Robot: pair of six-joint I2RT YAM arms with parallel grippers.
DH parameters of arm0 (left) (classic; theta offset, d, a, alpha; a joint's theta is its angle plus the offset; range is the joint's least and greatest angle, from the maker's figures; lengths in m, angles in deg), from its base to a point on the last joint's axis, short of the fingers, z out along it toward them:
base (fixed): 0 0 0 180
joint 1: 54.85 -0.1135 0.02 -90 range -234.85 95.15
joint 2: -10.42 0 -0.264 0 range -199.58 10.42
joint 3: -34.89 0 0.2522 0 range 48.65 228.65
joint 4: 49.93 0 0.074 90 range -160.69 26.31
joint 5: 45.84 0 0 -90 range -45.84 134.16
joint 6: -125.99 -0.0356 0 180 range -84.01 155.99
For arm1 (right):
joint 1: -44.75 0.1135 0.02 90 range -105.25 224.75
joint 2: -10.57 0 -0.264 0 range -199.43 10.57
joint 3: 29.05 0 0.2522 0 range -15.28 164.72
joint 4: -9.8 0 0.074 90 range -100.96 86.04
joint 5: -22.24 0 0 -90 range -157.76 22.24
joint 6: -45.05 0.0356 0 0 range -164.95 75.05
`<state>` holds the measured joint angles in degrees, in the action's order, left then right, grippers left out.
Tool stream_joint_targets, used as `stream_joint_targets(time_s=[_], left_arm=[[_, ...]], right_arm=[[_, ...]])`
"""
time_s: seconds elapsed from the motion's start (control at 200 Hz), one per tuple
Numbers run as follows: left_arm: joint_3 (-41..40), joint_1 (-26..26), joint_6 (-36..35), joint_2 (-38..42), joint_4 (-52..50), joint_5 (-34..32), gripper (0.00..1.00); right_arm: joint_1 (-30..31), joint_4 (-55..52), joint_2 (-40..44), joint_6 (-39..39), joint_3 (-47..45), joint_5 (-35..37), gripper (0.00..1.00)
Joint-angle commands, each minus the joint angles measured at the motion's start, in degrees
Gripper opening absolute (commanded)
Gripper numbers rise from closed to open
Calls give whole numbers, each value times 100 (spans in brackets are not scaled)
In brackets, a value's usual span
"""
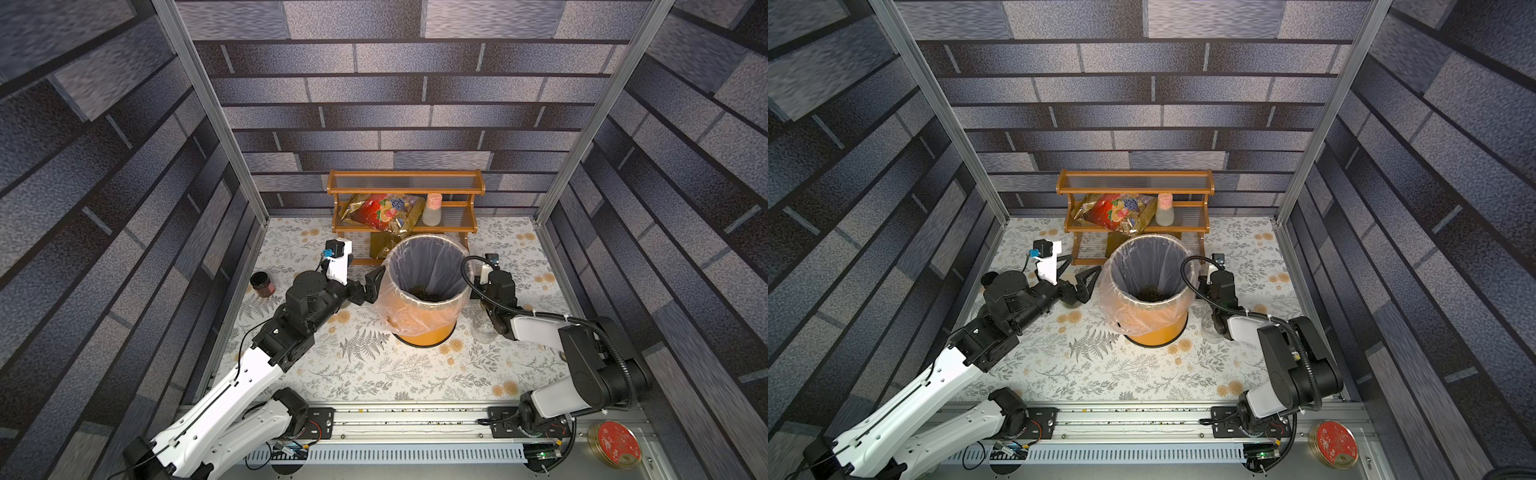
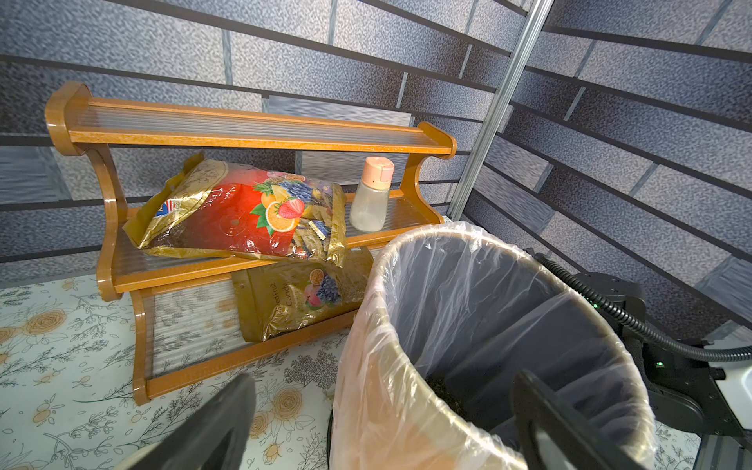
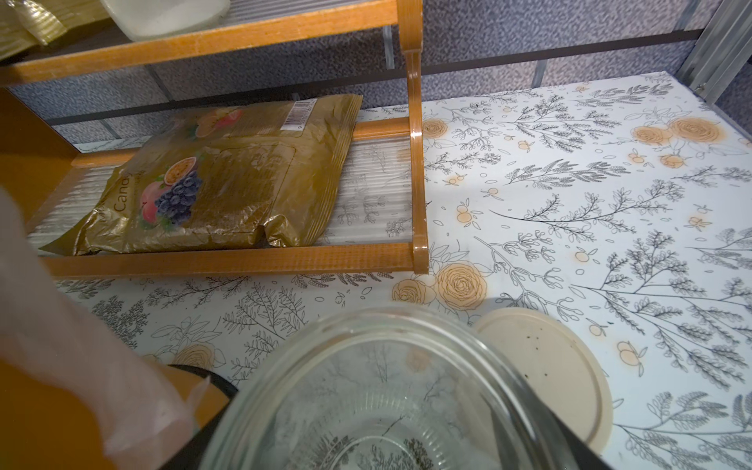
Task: Empty moldy tea leaves from jars
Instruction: Place the jar at the center of the board.
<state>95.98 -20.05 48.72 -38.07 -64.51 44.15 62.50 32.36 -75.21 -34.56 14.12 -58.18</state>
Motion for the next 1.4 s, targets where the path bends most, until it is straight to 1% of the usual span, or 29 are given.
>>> stream_joint_targets(time_s=[0.0, 0.125, 0.501, 0.811, 1.042, 1.398], left_arm=[[-92, -29, 54, 74, 143, 45, 100], [-92, -37, 58, 85, 136, 66, 100], [-110, -37, 80, 93, 137, 75, 100], [-112, -35, 86, 89, 143, 80, 100], [-116, -37, 80, 63, 135, 97, 100], [-99, -58, 43, 42, 135, 80, 100]], right_arm=[[77, 201, 156, -79, -92, -50, 64], [129, 192, 179, -107, -115, -30, 66], [209, 239, 308, -93, -229, -50, 81], [444, 313, 308, -259, -285, -5, 86], [478, 189, 266, -279, -188, 155, 96], [482, -27, 424, -311, -47, 182, 98]])
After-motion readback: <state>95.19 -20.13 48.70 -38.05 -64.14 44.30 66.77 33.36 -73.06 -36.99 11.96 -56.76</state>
